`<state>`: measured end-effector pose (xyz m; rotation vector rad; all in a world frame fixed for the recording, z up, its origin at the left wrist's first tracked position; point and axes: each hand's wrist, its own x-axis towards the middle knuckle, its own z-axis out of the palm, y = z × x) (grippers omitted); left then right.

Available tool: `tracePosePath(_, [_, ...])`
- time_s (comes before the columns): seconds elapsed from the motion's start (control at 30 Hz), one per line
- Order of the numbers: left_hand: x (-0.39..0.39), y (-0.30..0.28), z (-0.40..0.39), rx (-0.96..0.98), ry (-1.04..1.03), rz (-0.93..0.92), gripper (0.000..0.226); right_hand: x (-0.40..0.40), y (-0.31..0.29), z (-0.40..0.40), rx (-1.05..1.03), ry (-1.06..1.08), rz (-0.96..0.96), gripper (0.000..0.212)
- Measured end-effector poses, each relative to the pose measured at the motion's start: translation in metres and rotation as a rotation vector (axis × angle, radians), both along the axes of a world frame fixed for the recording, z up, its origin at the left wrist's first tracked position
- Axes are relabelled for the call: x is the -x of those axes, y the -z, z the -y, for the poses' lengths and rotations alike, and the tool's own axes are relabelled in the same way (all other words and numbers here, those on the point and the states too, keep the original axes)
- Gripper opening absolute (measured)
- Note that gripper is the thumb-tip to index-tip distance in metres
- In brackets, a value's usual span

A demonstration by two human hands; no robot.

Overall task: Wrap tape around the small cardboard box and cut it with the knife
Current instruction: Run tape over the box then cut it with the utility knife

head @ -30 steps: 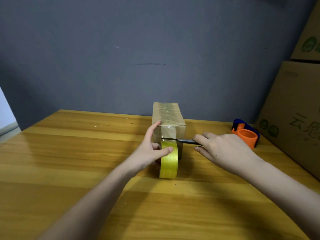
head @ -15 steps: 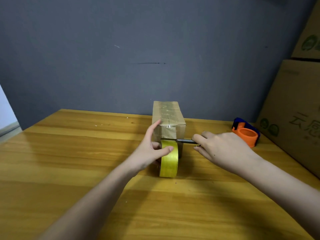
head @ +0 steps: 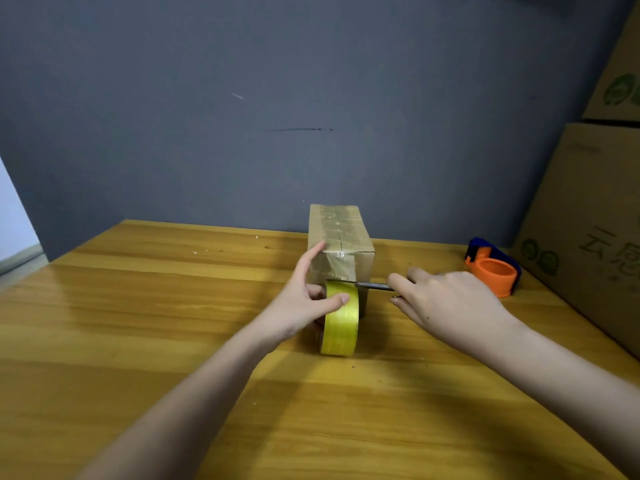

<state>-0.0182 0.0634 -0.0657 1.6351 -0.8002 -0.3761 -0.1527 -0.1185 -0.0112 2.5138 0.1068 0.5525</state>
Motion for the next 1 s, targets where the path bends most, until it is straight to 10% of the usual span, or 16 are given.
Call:
tracePosePath(0.57, [0.009, -0.002, -0.007, 0.070, 0.026, -0.044, 0.102, 0.018, 0.013, 0.021, -0.167, 0.192, -0.080, 0.033])
tracePosePath(1.0, [0.041, 0.007, -0.006, 0.129, 0.046, -0.067, 0.070, 0.022, 0.069, 0.033, -1.175, 0.226, -0.008, 0.035])
